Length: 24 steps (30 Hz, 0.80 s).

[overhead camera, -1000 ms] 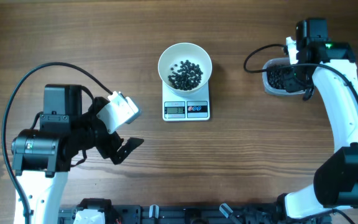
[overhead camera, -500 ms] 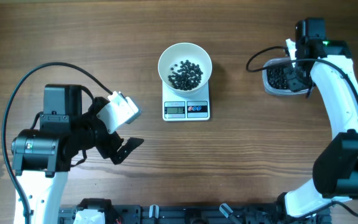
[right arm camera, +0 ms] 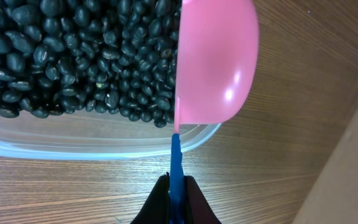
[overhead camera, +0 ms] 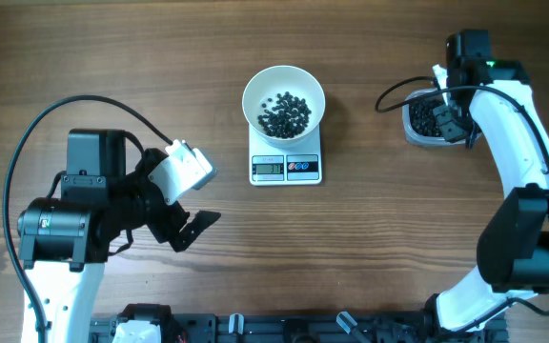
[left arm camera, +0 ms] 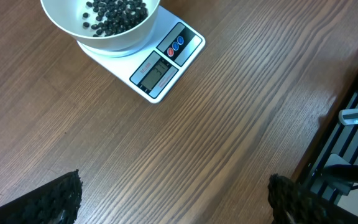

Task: Scoop item into bowl and weigh 150g on scale
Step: 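Lower the pink scoop into the bean tub with the right gripper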

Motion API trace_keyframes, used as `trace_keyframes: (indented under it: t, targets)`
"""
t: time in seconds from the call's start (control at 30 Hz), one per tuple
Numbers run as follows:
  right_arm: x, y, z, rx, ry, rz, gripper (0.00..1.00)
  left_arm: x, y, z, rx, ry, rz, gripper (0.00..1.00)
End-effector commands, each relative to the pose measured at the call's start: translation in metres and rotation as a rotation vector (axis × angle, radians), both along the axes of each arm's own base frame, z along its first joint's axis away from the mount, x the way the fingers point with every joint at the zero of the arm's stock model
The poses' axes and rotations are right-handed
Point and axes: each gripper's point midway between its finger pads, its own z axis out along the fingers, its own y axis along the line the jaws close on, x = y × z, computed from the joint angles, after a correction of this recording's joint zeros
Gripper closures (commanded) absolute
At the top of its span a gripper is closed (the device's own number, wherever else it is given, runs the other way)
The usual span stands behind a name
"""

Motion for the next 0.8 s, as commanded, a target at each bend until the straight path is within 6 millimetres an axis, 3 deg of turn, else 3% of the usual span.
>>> trace_keyframes:
  t: [0.0, 0.2, 0.77]
  targets:
    - [0.002, -0.005, -0.016, -0.023, 0.058, 0.013, 0.96, 0.002, -0.001, 0.007, 0.005, -0.034, -0.022, 0.0]
    - [0.002, 0.021, -0.027, 0.14, 0.067, 0.055, 0.96, 0.002, -0.001, 0.007, 0.005, -0.034, -0.022, 0.0]
    - [-0.001, 0.055, -0.034, 0.35, 0.066, 0.046, 0.96, 0.002, -0.001, 0.007, 0.005, -0.034, -0.022, 0.0]
